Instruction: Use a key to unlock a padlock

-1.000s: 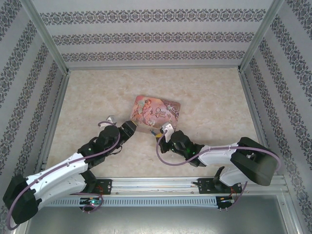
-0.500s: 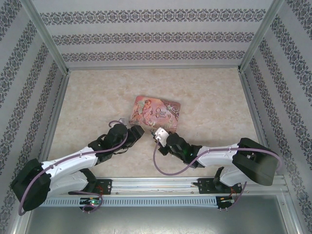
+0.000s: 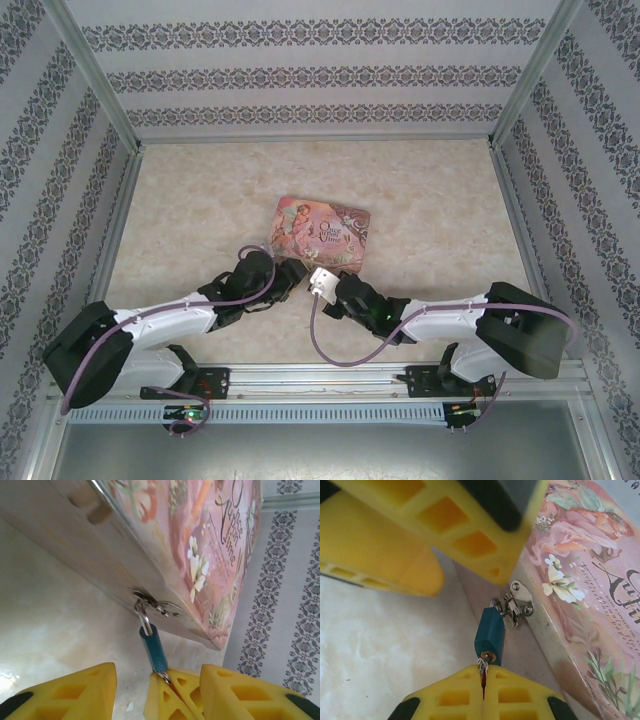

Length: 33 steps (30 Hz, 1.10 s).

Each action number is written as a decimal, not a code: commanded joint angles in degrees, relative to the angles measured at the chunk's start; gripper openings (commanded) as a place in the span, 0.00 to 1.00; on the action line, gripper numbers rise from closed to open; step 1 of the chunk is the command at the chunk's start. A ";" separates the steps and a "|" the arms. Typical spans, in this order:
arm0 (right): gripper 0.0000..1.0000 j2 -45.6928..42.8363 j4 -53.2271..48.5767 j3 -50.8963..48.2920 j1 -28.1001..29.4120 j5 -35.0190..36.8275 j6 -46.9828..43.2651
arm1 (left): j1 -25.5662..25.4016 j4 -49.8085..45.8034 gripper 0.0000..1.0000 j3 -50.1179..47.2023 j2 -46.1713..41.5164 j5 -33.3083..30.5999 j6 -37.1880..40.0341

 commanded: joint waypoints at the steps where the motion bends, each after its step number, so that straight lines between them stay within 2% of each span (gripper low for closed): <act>1: 0.00 0.66 -0.91 1.64 1.03 0.20 -1.67 | -1.29 5.56 0.46 0.85 1.66 0.53 -2.49; 17: 0.00 0.37 -2.06 1.91 1.50 0.07 -2.91 | -2.61 10.88 0.32 0.70 7.64 -4.04 -6.80; 26: 0.00 1.06 -2.06 2.59 1.45 -0.05 -3.27 | -2.61 15.72 0.27 1.00 11.93 -2.69 -8.38; 32: 0.00 0.52 -2.28 2.67 1.49 0.16 -2.65 | -2.61 16.47 0.15 1.39 12.64 -2.74 -8.27; 33: 0.06 0.31 -2.52 2.68 1.50 0.21 -2.59 | -2.61 16.17 0.13 1.49 12.50 -2.84 -8.12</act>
